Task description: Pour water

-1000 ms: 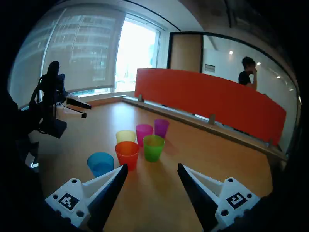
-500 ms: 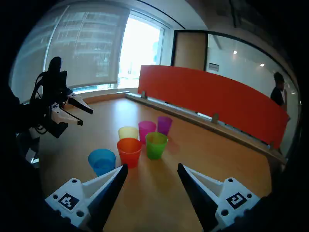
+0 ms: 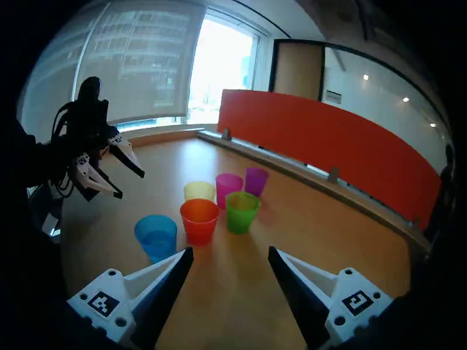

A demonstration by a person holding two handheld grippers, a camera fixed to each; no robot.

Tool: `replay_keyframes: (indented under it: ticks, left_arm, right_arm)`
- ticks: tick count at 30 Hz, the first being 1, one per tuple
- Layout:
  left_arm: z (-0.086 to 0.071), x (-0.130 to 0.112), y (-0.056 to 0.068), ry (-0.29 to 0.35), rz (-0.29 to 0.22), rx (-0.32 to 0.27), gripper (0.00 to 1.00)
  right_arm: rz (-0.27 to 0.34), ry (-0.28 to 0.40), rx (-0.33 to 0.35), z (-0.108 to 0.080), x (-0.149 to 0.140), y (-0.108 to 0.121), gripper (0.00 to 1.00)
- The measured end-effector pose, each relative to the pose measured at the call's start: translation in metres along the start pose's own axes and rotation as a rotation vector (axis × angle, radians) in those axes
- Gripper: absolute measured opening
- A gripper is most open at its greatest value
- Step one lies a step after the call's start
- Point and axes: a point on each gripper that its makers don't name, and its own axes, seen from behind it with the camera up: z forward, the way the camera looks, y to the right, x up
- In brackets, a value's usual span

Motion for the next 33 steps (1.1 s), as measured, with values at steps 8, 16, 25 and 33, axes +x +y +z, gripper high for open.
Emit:
replay_keyframes:
  ticks: [8, 16, 25, 33]
  left_arm:
    - [0.006, 0.001, 0.009, 0.002, -0.009, -0.054, 0.91]
    - [0.016, -0.005, 0.020, -0.035, -0.015, -0.121, 0.91]
    - [0.030, -0.010, 0.035, -0.070, 0.008, -0.187, 0.91]
    - [0.046, -0.013, 0.047, -0.092, 0.034, -0.220, 0.91]
  right_arm:
    - [-0.029, -0.017, 0.022, 0.003, -0.002, 0.000, 1.00]
    - [-0.059, -0.035, 0.050, 0.007, -0.005, 0.000, 1.00]
    - [-0.072, -0.048, 0.071, 0.010, -0.010, 0.003, 1.00]
    - [-0.094, -0.059, 0.088, 0.015, -0.011, 0.003, 1.00]
